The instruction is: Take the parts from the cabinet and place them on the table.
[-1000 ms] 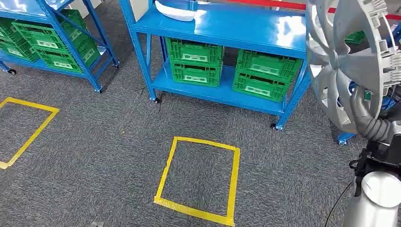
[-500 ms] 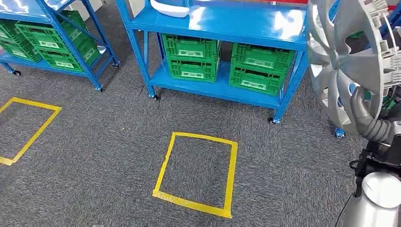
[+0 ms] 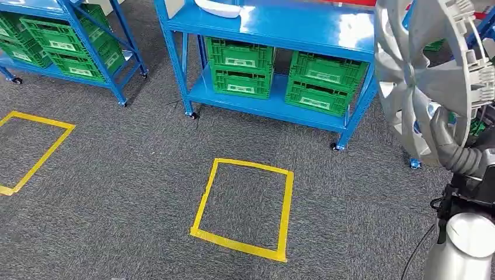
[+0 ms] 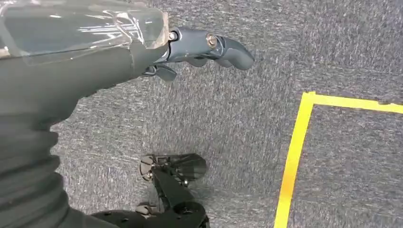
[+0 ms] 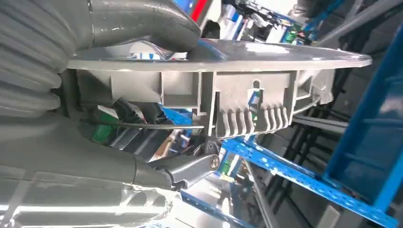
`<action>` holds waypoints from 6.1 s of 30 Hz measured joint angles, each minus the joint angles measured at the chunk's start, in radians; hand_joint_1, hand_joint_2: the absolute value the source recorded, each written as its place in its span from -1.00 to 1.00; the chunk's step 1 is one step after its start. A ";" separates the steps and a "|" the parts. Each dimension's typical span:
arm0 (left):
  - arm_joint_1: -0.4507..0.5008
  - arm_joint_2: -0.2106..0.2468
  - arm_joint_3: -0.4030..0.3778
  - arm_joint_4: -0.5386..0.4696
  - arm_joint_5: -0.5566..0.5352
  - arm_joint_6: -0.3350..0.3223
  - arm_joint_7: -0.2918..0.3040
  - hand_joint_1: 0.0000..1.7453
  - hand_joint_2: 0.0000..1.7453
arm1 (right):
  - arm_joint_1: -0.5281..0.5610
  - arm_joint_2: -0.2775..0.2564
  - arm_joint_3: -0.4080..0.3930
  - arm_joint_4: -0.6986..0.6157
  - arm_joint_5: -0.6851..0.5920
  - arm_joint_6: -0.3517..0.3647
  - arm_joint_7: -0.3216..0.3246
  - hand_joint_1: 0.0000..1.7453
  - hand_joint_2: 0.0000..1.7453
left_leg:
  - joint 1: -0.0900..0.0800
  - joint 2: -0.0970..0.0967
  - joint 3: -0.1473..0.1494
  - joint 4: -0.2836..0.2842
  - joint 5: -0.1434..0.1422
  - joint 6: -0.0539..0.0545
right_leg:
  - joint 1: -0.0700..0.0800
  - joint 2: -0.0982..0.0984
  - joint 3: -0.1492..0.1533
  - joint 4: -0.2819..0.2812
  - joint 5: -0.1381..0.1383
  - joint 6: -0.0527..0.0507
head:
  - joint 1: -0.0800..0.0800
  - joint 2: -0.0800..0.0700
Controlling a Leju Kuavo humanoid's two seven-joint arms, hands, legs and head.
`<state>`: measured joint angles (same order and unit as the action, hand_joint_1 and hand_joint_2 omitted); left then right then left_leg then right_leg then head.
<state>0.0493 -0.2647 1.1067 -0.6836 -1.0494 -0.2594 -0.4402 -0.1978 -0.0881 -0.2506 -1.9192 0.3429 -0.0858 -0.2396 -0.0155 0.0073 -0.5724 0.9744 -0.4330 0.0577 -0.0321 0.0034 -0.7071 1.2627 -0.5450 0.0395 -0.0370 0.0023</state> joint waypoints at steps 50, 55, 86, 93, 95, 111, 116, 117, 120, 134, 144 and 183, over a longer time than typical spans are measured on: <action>-0.012 -0.011 0.013 -0.037 -0.031 0.008 0.004 -1.00 1.00 | 0.010 0.010 -0.002 -0.008 0.039 0.022 -0.028 0.96 1.00 | 0.004 0.048 -0.015 0.047 -0.033 -0.035 | 0.008 -0.058 0.129 -0.240 0.070 -0.032 | -0.008 0.000; -0.009 -0.012 0.015 -0.040 -0.031 0.007 0.003 -1.00 1.00 | 0.010 0.014 -0.002 -0.008 0.042 0.022 -0.027 0.96 1.00 | 0.007 0.004 0.002 -0.003 -0.001 -0.012 | 0.005 -0.060 0.126 -0.234 0.058 -0.014 | -0.003 0.000; -0.016 -0.008 0.023 -0.039 -0.045 -0.002 -0.015 -1.00 1.00 | -0.003 0.008 0.004 -0.004 0.066 0.026 -0.026 0.96 1.00 | 0.004 0.013 -0.012 -0.010 0.018 -0.004 | 0.009 -0.061 0.139 -0.220 0.031 -0.024 | 0.000 0.000; -0.022 -0.013 0.024 -0.037 -0.041 0.001 -0.015 -1.00 1.00 | 0.000 0.005 0.002 0.002 0.065 0.025 -0.027 0.96 1.00 | 0.002 -0.087 -0.015 0.006 0.017 -0.006 | 0.003 -0.003 0.073 -0.120 0.026 -0.003 | 0.007 0.000; -0.022 -0.013 0.025 -0.037 -0.041 0.002 -0.015 -1.00 1.00 | -0.002 0.005 0.003 0.002 0.064 0.025 -0.028 0.96 1.00 | 0.001 -0.110 -0.024 0.023 0.008 -0.018 | -0.001 0.038 0.126 -0.231 0.066 -0.004 | 0.008 0.000; -0.018 -0.003 0.026 -0.036 -0.038 0.013 -0.021 -1.00 1.00 | -0.006 0.010 0.003 0.003 0.068 0.025 -0.029 0.96 1.00 | -0.015 0.079 -0.055 0.048 -0.005 -0.005 | 0.025 -0.077 0.141 -0.245 0.058 -0.048 | 0.003 0.000; -0.019 0.000 0.025 -0.033 -0.029 0.017 -0.049 -1.00 1.00 | -0.007 0.007 0.003 0.011 0.070 0.023 -0.029 0.96 1.00 | -0.009 0.022 -0.018 -0.008 0.021 -0.001 | 0.020 -0.087 0.148 -0.241 0.044 -0.035 | 0.000 0.000; -0.023 0.000 0.024 -0.032 -0.027 0.016 -0.058 -1.00 1.00 | -0.008 0.005 0.004 0.012 0.070 0.022 -0.031 0.96 1.00 | -0.006 0.013 -0.012 -0.017 0.028 0.006 | 0.018 -0.045 0.125 -0.184 0.016 -0.041 | -0.002 0.000; -0.029 -0.004 0.020 -0.026 -0.008 0.020 -0.090 -1.00 1.00 | -0.007 -0.003 0.002 0.014 0.068 0.021 -0.033 0.96 1.00 | -0.005 -0.030 -0.011 -0.016 0.029 0.004 | 0.013 -0.008 0.007 0.032 -0.050 -0.040 | 0.007 0.000; -0.014 0.000 0.020 -0.003 0.014 0.021 -0.153 -1.00 1.00 | -0.008 -0.021 0.007 0.032 0.059 0.018 -0.049 0.96 1.00 | 0.014 -0.010 -0.141 0.238 -0.101 -0.058 | 0.006 -0.009 0.104 -0.230 0.088 -0.043 | 0.002 0.000; -0.014 0.000 0.016 -0.002 0.006 0.018 -0.153 -1.00 1.00 | -0.009 -0.022 0.012 0.040 0.059 0.016 -0.049 0.96 1.00 | -0.002 0.011 -0.102 0.147 -0.025 -0.021 | 0.023 -0.055 0.107 -0.231 0.082 -0.051 | 0.002 0.000; 0.003 -0.003 0.008 -0.004 -0.001 0.003 -0.174 -1.00 1.00 | 0.026 -0.036 0.031 0.035 0.044 -0.005 -0.058 0.96 1.00 | -0.020 -0.024 -0.018 -0.009 0.030 0.026 | 0.016 -0.005 0.006 0.027 -0.052 -0.039 | 0.013 0.000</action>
<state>0.0526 -0.2682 1.1143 -0.6878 -1.0506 -0.2567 -0.6138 -0.1717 -0.1244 -0.2193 -1.8841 0.3872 -0.0908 -0.2979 -0.0351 -0.0166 -0.5899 0.9654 -0.4030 0.0840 -0.0163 -0.0017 -0.7016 1.2902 -0.5970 0.0004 -0.0237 0.0023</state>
